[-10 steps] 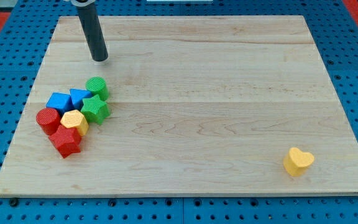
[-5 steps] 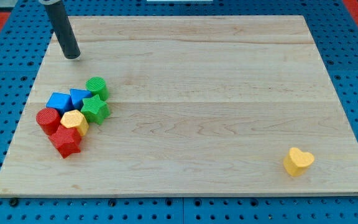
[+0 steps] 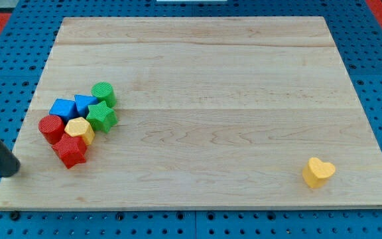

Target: Move the red star towards the bottom center

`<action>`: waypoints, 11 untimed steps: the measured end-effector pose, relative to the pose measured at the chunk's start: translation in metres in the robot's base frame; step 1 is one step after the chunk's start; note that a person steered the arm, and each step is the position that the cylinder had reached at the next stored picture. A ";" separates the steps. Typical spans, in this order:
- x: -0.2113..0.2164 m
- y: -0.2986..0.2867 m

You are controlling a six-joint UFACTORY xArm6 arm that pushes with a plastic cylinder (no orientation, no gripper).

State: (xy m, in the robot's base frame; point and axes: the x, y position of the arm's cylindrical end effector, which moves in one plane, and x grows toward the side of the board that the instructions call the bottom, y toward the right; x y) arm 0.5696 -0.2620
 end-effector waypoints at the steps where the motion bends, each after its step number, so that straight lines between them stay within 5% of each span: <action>1: -0.015 0.062; 4: -0.018 -0.006; 6: -0.034 -0.002; 9: -0.062 0.160; 10: -0.062 0.181; 11: -0.057 0.126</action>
